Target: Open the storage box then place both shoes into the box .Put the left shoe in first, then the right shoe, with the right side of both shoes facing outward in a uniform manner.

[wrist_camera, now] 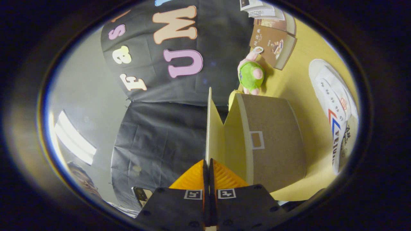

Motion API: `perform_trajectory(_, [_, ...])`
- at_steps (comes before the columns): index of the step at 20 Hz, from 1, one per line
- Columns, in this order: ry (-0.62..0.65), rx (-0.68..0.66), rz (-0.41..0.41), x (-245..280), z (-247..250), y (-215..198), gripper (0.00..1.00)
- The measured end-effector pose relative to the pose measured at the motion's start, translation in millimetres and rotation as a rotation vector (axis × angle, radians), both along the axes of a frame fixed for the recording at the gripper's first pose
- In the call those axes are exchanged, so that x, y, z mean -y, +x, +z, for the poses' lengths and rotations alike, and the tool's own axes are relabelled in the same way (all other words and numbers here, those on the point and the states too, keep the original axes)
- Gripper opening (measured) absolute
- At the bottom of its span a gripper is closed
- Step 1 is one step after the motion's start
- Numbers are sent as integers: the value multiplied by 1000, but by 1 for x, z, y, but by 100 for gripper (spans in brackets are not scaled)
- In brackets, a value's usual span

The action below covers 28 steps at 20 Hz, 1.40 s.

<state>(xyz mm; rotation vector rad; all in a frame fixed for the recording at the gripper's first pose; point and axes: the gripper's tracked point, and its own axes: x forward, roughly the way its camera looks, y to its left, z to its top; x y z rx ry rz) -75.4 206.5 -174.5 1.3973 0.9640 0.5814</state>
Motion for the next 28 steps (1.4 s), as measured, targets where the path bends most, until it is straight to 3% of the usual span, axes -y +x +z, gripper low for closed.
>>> perform_trajectory(9, [-201,210,189,-52,63,14,8])
perform_trajectory(19, [-233,275,299,-140,92,34,8])
perform_trajectory(28, [-256,301,374,-230,86,28,8])
